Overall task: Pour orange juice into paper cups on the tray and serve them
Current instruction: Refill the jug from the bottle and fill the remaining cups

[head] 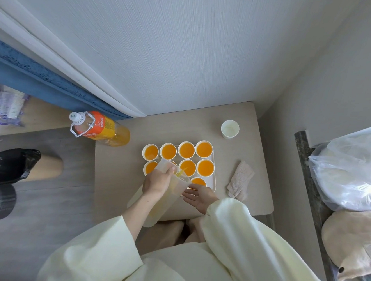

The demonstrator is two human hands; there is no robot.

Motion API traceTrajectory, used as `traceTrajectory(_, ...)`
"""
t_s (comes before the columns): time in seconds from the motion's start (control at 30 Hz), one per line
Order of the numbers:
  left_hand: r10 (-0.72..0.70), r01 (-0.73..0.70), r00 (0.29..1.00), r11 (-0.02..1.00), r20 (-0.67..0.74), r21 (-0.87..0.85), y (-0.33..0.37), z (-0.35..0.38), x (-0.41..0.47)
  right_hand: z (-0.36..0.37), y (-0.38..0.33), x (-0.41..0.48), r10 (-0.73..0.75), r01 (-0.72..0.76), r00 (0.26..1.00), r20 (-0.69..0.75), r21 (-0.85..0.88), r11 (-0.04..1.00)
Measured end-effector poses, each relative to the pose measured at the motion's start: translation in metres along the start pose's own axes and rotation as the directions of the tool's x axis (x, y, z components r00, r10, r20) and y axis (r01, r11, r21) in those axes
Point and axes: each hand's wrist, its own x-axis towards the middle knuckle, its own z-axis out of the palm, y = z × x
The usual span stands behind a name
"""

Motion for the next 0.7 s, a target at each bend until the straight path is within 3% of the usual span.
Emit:
traceTrajectory(0.43, -0.022, 0.022, 1.000, 1.000, -0.012, 0.006, -0.004, -0.003, -0.002, -0.001, 0.000, 0.000, -0.005, 0.005, 1.000, 0.001, 0.006, 1.000)
traceTrajectory(0.7, -0.074, 0.072, 0.997, 0.992, -0.009, -0.104, -0.023, -0.008, -0.013, -0.001, 0.001, -0.002, 0.005, -0.005, 1.000, -0.001, -0.014, 1.000)
